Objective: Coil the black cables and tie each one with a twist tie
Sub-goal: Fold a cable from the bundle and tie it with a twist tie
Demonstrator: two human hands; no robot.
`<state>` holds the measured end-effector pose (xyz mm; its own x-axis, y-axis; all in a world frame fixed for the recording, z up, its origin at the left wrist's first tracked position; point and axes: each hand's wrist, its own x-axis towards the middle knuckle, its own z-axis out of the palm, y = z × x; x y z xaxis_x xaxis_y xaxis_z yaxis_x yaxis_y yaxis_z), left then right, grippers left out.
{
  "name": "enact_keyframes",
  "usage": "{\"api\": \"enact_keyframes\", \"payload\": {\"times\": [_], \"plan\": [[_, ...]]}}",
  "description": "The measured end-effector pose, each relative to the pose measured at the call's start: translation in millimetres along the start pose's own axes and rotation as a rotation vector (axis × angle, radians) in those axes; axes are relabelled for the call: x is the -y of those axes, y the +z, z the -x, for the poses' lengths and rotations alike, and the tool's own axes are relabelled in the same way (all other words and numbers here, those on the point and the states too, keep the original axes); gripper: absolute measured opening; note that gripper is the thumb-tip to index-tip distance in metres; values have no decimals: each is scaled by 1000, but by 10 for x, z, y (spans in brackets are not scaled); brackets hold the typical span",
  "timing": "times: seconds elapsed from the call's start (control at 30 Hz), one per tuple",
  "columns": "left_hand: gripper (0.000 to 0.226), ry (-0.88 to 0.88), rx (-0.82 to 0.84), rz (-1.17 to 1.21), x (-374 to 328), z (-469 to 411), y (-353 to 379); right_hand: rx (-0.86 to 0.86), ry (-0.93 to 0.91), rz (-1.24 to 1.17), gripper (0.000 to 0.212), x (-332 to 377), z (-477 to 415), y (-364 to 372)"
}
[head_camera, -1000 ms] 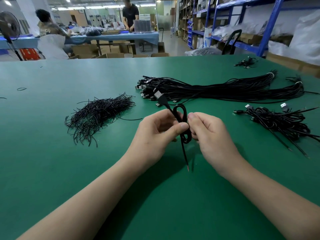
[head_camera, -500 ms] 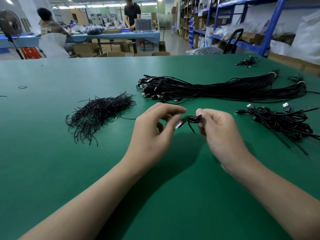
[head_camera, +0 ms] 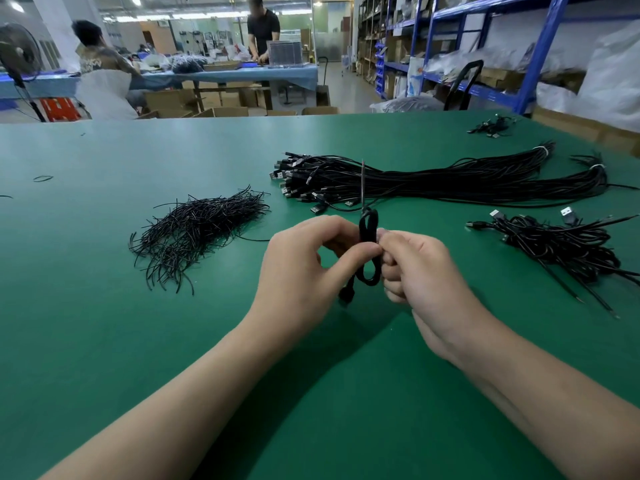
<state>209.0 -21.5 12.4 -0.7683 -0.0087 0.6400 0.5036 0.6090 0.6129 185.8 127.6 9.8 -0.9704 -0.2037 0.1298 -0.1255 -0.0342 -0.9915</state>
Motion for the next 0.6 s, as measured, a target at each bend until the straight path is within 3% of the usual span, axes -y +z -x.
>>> {"api": "enact_keyframes", "payload": {"times": [0.17,0.23,0.33,0.4,0.47,0.53,0.6], "plan": [[17,493,-125,-378,71,-54,-53,61,130,-115,42,-10,-6,-20],[15,531,-140,-400,86,-70,-69,45,94,-62,43,-16,-21,-33],[17,291,-105,-184,62,-34,-56,-40,-126,192,43,-12,-46,-83],[38,-16,-25,44,59,-10,-33,-93,-314,380,46,-6,-38,-107],[62,-316,155,345,32,-7,-10,-122,-457,519,46,15,-3,-112],[62,-446,288,466,19,-7,7,-126,-536,615,45,26,21,-104],[54,-469,311,483,27,-3,15,-117,-556,657,45,32,19,-105]]}}
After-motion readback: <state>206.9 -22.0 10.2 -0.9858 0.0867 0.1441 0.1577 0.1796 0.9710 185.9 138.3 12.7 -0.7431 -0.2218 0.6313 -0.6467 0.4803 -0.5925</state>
